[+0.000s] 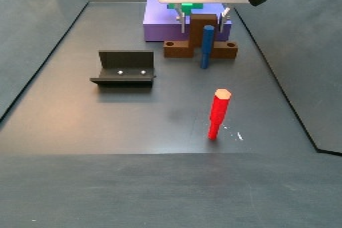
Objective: Pick up the brown object. Move up. Move to above the board. Insert the brown object.
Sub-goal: Pick up the brown object.
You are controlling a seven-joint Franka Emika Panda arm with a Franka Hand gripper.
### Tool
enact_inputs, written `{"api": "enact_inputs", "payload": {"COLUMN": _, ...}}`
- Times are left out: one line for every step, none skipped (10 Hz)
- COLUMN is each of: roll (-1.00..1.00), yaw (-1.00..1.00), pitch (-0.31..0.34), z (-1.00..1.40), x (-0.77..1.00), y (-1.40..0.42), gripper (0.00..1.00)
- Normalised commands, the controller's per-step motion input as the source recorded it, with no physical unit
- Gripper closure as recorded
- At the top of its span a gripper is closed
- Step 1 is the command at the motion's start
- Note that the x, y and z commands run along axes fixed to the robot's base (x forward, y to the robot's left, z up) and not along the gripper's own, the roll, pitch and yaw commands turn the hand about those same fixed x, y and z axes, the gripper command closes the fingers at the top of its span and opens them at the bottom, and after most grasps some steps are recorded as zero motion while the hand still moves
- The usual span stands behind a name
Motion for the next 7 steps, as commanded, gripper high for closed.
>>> {"api": "enact_inputs", "payload": {"roll": 0.0, "yaw": 0.0, "pitch": 0.0, "z": 0.0, "x": 0.0, "y": 0.0, "gripper": 1.0}}
{"api": "enact_inputs", "payload": {"roll": 0.0, "yaw": 0.0, "pitch": 0.0, "z": 0.0, "x": 0.0, "y": 0.0, "gripper": 1.0}}
{"api": "enact_inputs", "payload": {"roll": 0.0, "yaw": 0.0, "pitch": 0.0, "z": 0.0, "x": 0.0, "y": 0.0, "gripper": 1.0}}
{"api": "enact_inputs", "payload": {"roll": 0.0, "yaw": 0.0, "pitch": 0.0, "z": 0.0, "x": 0.0, "y": 0.0, "gripper": 1.0}}
{"api": "enact_inputs", "payload": {"roll": 0.0, "yaw": 0.0, "pitch": 0.0, "z": 0.0, "x": 0.0, "y": 0.0, "gripper": 1.0}}
{"api": "enact_inputs", "payload": {"roll": 0.0, "yaw": 0.0, "pitch": 0.0, "z": 0.0, "x": 0.0, "y": 0.0, "gripper": 1.0}}
{"api": "enact_inputs", "payload": {"roll": 0.0, "yaw": 0.0, "pitch": 0.0, "z": 0.0, "x": 0.0, "y": 0.0, "gripper": 1.0}}
